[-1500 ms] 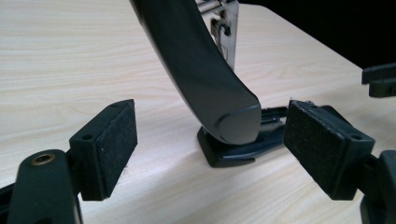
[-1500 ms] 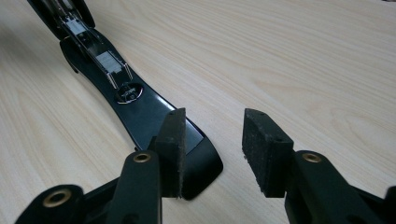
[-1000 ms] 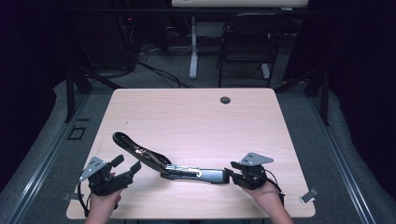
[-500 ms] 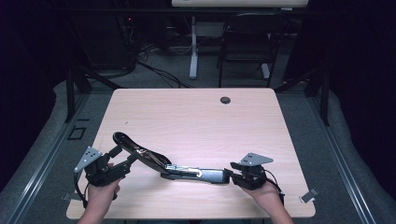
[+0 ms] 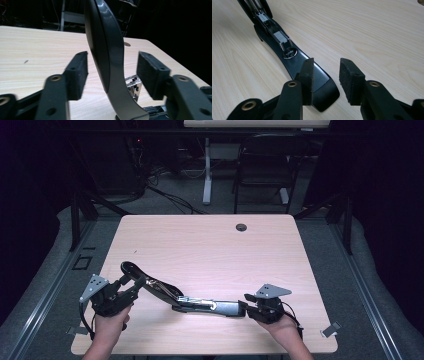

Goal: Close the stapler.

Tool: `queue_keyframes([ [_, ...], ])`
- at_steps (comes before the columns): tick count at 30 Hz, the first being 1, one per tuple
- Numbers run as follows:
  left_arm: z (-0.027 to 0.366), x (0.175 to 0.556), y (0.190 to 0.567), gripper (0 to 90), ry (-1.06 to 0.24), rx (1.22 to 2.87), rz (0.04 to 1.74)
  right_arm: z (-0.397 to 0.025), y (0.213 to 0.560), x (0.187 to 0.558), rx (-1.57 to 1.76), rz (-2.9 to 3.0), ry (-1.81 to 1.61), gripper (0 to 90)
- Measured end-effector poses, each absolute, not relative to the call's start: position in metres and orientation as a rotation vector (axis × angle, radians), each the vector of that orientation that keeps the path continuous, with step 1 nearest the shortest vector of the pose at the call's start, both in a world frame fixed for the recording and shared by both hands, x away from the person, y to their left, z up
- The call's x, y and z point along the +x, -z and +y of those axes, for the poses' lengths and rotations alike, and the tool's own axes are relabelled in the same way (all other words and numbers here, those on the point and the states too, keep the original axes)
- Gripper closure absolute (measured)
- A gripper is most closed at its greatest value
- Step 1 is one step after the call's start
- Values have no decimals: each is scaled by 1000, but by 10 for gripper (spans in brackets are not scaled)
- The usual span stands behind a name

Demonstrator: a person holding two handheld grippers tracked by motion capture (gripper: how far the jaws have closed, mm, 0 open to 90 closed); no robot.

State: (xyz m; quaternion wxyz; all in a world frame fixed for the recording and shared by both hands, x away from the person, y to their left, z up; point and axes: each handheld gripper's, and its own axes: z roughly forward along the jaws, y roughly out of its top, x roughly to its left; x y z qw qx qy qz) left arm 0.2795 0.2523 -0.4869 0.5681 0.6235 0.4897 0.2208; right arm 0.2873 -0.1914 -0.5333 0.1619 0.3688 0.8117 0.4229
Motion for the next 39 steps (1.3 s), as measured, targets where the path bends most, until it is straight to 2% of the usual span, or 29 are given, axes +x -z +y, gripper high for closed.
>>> queue_keyframes([
  [5,251,281,486,567,-535,1455,1164,-190,532,287,1047,2309,-1216,647],
  [9,250,282,487,605,-544,1449,1170,-190,532,287,1041,2310,-1223,651],
  [21,239,281,480,617,-565,1453,1145,-185,527,287,1031,2331,-1214,900],
  [39,209,280,467,627,-610,1496,1083,-180,511,289,981,2283,-1304,900],
])
